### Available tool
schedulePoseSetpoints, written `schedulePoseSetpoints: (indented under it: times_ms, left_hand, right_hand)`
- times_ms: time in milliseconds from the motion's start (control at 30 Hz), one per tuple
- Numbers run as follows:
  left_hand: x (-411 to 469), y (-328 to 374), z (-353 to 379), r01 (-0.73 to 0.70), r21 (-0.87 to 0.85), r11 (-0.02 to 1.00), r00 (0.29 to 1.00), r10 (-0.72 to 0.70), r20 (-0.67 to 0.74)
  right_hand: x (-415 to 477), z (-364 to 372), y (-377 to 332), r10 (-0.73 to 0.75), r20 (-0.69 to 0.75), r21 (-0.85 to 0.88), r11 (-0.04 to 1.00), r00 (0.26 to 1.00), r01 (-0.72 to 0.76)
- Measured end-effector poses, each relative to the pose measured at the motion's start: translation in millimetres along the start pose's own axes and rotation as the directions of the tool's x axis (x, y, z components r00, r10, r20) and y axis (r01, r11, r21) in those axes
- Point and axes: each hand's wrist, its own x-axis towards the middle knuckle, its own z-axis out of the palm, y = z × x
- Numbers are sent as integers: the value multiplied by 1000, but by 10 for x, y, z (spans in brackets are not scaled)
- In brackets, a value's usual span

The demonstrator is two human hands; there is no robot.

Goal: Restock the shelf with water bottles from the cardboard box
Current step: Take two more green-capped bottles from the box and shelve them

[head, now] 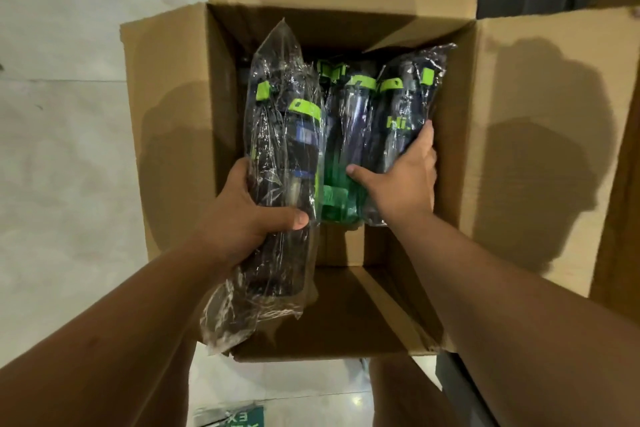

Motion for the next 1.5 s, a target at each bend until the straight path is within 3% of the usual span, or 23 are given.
schedulePoseSetpoints:
  times_ms: [200,333,567,767,1033,1200,1333,1500]
  left_hand:
    - [19,-8,31,-21,-6,1000,1000,21,17]
    - [-49,12,125,-11,-49,999,1000,12,21]
    - [-563,398,290,-13,-20,1000,1000,13,-10]
    - [-1739,1227,307,-125,100,987,990,130,-45]
    - [-4067,2384,383,-351,170,921,922,372,-110]
    - [-5375,2731,428,-497,63,865,825,494,-273]
    - [-6267,2766,389,-622,43,782,695,576,-430]
    - [-7224,2734,260,-742,56,668,508,614,-604]
  right_hand:
    - [65,-11,39,29,50,100,994,998,-34]
    - [53,-85,30,52,69,258,964,996,-68]
    - [-514,-661,-95,25,138,358,931,990,-74]
    - [-1421,-1812,-550,-58,144,346,938,988,4]
    - [-2952,-3715,-1658,-311,6,378,881,951,285]
    - [-3786,-4541,-2271,-531,-77,396,760,844,515]
    - [-4443,-4975,-2648,-745,-100,373,587,660,719]
    - [-5330,-5344,-3118,-911,-97,350,345,400,871]
